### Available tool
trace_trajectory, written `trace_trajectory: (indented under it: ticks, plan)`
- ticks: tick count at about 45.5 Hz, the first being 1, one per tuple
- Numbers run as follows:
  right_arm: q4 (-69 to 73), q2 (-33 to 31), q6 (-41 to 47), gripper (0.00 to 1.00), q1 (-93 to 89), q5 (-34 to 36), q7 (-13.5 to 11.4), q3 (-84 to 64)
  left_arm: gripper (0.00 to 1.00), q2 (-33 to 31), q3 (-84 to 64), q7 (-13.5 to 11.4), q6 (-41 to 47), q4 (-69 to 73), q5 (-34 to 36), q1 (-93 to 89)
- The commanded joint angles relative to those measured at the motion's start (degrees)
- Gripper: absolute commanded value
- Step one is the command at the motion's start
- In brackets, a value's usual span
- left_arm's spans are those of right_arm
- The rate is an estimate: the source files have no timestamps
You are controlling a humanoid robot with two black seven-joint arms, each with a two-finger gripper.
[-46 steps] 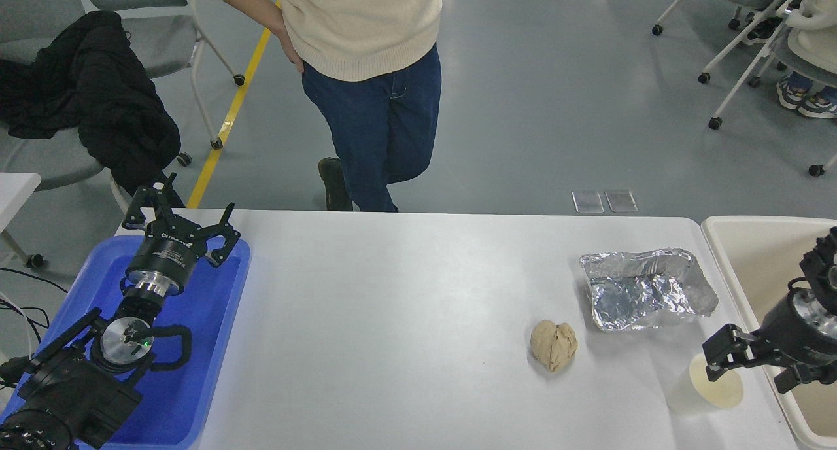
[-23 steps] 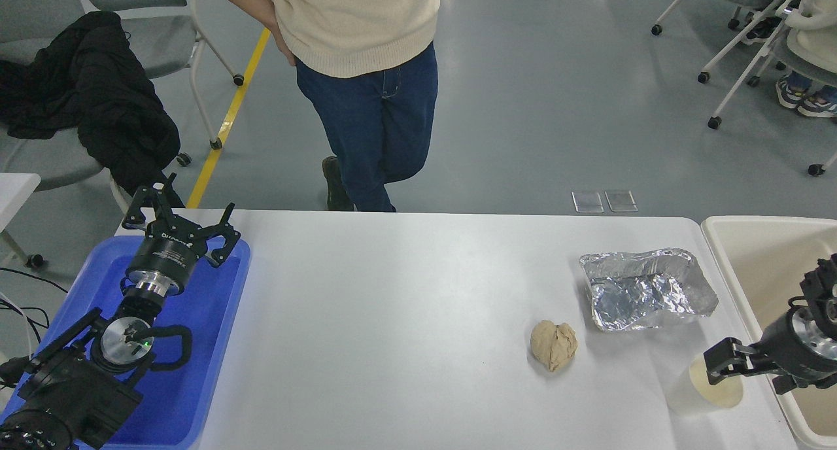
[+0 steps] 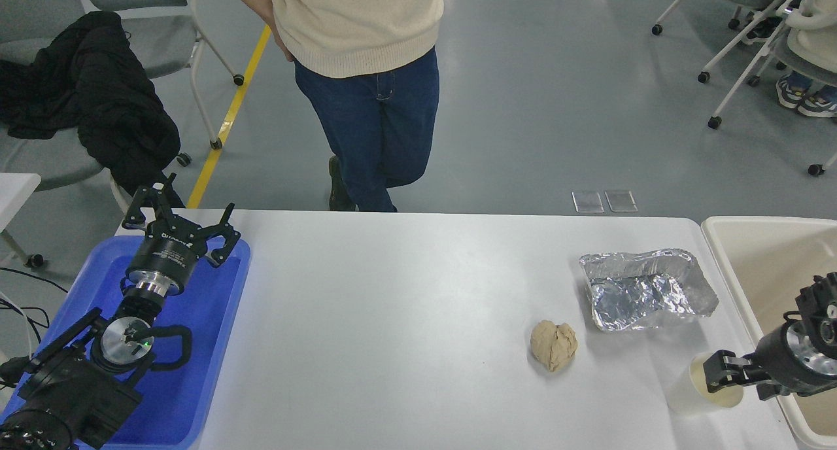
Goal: Pick up paper cup place in dustbin
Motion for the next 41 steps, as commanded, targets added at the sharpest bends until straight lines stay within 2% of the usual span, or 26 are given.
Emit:
trace_trajectory:
  ticks: [1, 26, 41]
  plan:
    - [0.0, -0.2, -0.6, 0.0, -0.7, 0.9, 0.0, 0.4, 1.0, 0.0, 0.0, 0.0, 0.1, 0.0, 0.0, 0.0]
    - [0.9, -0.8, 1.4, 0.0, 1.9, 3.4, 0.1, -0.1, 1.0, 0.0, 0.0, 0.0, 0.0, 0.0, 0.0, 0.0]
    - [9.9, -3.1, 19.3, 0.0, 19.8, 2.9, 0.1, -3.8, 1.0, 0.0, 0.0, 0.0, 0.0, 0.0, 0.0, 0.0]
